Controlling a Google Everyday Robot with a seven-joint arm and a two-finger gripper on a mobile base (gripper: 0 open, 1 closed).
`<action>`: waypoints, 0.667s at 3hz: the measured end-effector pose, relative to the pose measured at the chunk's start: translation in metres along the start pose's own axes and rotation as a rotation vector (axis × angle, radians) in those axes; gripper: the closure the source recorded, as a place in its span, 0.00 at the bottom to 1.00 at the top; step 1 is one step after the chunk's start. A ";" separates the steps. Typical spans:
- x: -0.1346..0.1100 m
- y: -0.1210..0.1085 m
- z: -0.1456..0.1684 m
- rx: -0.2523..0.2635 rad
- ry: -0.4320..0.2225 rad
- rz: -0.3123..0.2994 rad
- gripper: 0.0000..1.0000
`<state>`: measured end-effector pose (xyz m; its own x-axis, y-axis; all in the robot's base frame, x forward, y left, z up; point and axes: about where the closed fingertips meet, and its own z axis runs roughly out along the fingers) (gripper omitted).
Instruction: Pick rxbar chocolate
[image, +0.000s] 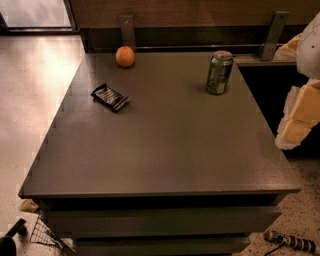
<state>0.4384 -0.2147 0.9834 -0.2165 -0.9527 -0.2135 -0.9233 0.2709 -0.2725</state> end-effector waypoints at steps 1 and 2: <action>0.000 0.000 0.000 0.000 0.000 0.000 0.00; -0.010 -0.010 0.008 0.010 -0.030 -0.004 0.00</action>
Offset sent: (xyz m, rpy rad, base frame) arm 0.0355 0.0202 -0.0116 0.0627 -0.0258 0.0264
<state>0.4520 -0.2063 0.9810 -0.2029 -0.9493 -0.2401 -0.9210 0.2683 -0.2823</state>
